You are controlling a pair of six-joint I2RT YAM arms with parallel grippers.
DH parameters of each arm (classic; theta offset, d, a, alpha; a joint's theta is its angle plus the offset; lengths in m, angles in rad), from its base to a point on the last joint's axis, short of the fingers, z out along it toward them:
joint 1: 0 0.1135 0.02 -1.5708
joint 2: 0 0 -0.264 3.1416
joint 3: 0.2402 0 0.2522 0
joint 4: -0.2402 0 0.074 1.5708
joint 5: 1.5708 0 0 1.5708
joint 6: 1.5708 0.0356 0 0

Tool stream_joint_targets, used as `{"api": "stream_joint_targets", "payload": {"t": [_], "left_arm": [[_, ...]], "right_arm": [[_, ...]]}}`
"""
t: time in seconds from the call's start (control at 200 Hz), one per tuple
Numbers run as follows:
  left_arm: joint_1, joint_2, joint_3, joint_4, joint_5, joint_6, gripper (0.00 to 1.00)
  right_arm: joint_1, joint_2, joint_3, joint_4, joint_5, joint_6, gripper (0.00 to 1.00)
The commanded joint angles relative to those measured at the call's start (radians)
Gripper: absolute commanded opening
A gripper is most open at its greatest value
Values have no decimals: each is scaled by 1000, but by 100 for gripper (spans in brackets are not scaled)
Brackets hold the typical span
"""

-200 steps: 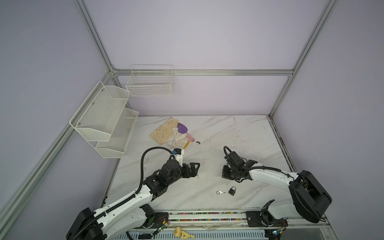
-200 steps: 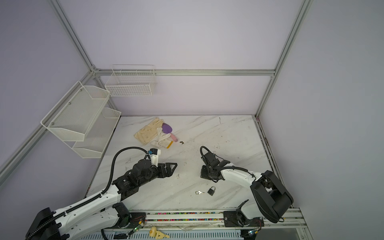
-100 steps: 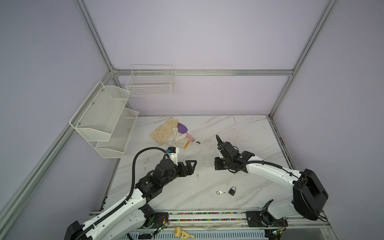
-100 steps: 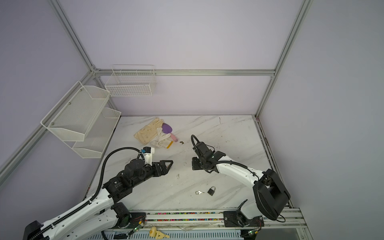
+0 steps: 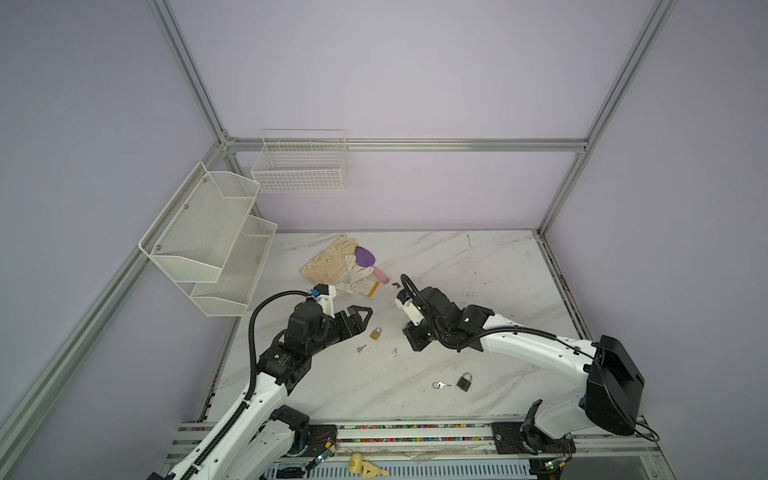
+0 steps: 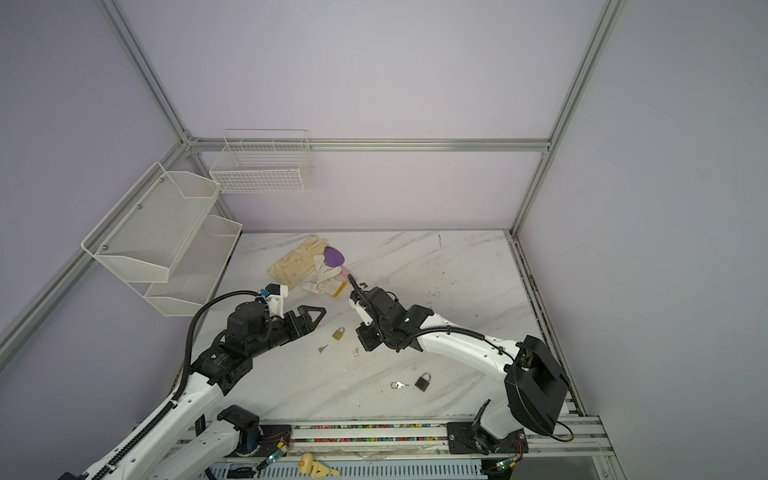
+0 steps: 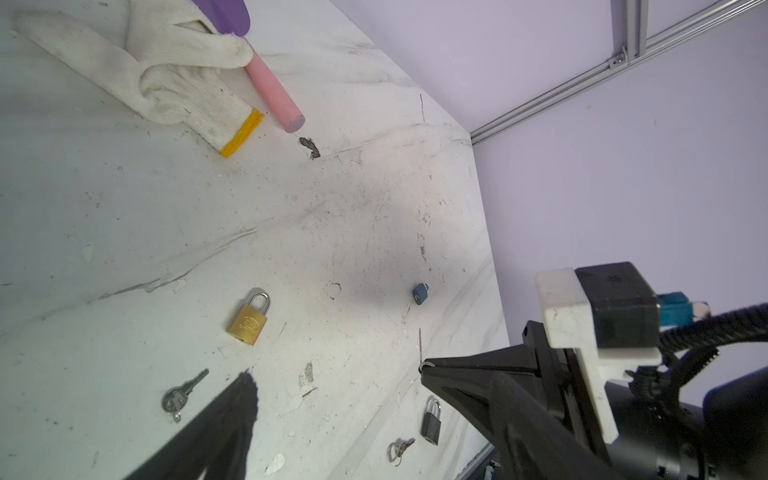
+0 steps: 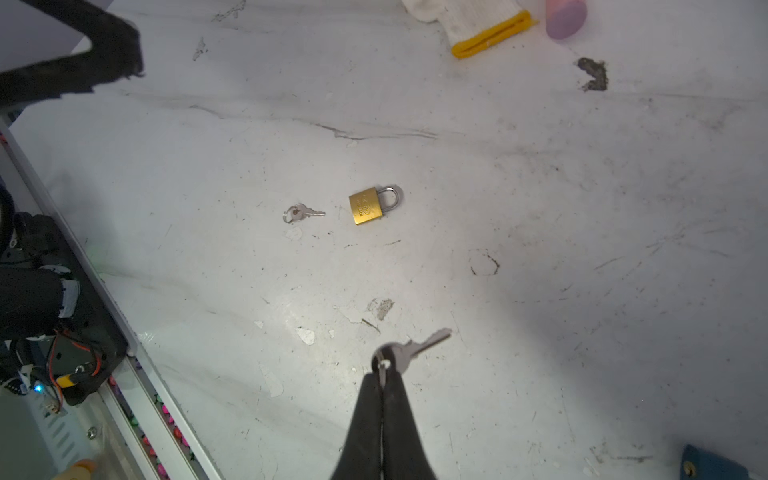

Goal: Unlock with the key

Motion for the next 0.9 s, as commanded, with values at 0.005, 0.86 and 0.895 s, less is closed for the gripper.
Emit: {"api": "stream_joint_targets", "payload": {"t": [0.005, 0.86, 0.895], "left_arm": [[22, 12, 71, 57, 153, -16, 81], [-70, 249, 160, 180, 312, -26, 55], [-73, 258, 161, 183, 309, -31, 52]], "right_arm": [[28, -56, 9, 74, -33, -186, 0], [100, -74, 29, 94, -16, -421, 0], [100, -74, 28, 96, -13, -421, 0]]}}
